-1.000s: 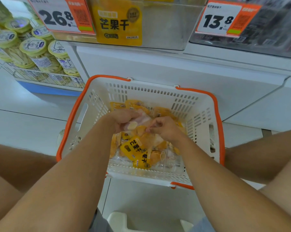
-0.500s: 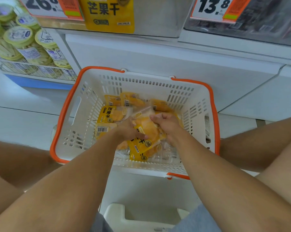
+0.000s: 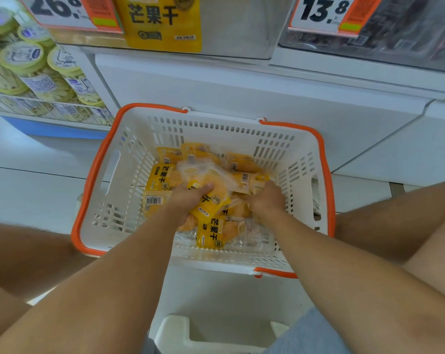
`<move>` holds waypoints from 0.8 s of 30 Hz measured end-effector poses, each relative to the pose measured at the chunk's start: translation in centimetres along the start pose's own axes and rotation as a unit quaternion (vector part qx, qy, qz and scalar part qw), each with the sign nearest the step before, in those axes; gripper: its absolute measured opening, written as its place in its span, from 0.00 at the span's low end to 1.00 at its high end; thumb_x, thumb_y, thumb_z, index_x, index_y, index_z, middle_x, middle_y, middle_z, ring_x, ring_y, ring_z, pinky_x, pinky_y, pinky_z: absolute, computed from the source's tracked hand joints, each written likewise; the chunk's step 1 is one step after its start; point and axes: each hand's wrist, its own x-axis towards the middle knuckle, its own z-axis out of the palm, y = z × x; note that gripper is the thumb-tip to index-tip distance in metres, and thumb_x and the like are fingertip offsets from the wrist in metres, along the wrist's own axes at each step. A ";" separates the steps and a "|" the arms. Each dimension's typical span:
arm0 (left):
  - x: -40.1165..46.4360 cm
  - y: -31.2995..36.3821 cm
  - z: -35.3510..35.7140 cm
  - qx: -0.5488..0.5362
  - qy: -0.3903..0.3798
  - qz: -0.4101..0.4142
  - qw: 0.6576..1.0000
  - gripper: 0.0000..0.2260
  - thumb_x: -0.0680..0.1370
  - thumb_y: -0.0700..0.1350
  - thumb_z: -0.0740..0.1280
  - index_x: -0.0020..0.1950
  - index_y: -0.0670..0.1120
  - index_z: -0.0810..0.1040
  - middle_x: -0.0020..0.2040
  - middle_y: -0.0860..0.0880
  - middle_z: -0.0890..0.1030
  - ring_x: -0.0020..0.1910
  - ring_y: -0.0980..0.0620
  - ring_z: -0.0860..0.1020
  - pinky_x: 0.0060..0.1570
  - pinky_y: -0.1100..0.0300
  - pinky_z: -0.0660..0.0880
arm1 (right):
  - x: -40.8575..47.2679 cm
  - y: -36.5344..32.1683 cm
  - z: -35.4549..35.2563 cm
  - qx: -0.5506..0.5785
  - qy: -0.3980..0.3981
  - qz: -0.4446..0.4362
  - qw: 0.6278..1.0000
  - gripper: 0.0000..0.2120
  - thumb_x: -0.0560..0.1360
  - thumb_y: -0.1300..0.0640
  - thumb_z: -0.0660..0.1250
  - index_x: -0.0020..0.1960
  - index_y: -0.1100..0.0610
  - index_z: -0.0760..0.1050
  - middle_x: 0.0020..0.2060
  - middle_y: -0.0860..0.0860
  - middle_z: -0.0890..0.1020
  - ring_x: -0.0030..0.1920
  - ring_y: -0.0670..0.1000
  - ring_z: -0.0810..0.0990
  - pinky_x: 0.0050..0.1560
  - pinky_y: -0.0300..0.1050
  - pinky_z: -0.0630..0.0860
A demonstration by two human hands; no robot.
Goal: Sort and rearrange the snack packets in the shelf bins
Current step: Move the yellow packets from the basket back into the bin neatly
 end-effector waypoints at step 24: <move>-1.6 3.5 -0.9 -0.072 -0.090 -0.024 0.993 0.16 0.83 0.49 0.63 0.68 0.44 0.71 0.50 0.42 0.83 0.40 0.44 0.83 0.30 0.53 0.78 | -2.7 -7.7 -12.6 -0.006 -0.105 -0.289 0.951 0.17 0.64 0.56 0.83 0.50 0.59 0.85 0.43 0.57 0.84 0.47 0.57 0.84 0.51 0.53 0.80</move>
